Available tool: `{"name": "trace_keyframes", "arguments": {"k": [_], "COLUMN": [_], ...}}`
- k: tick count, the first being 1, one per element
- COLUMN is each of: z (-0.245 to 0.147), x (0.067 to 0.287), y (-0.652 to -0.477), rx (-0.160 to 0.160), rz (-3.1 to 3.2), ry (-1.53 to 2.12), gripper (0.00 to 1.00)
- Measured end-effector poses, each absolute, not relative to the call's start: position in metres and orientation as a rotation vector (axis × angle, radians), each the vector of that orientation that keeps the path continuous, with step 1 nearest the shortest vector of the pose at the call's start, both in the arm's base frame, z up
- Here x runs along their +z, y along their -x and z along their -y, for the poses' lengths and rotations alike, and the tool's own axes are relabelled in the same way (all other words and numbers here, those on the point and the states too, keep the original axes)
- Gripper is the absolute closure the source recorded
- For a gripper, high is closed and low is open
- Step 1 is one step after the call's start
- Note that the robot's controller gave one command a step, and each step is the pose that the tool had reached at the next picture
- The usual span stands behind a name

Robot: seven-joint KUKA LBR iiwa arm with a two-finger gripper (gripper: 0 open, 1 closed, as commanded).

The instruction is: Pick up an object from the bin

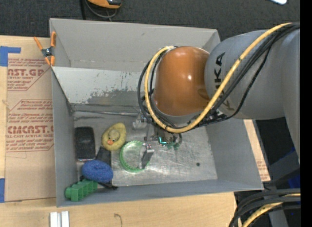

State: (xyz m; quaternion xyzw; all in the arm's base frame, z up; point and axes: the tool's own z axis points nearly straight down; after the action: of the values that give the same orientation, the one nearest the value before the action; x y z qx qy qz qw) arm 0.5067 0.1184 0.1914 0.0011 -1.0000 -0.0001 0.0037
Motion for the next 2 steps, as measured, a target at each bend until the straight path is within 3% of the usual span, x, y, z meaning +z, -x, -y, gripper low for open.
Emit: {"name": "trace_keyframes", "arguments": {"k": [1,2], "z": [-0.118,-0.119], "x": [0.196,0.160], "y": [-0.509,-0.525], "rx": [-0.002,-0.006], "rz": [3.142,3.153], "ry": [-0.001,0.012], "gripper": [0.00,0.00]}}
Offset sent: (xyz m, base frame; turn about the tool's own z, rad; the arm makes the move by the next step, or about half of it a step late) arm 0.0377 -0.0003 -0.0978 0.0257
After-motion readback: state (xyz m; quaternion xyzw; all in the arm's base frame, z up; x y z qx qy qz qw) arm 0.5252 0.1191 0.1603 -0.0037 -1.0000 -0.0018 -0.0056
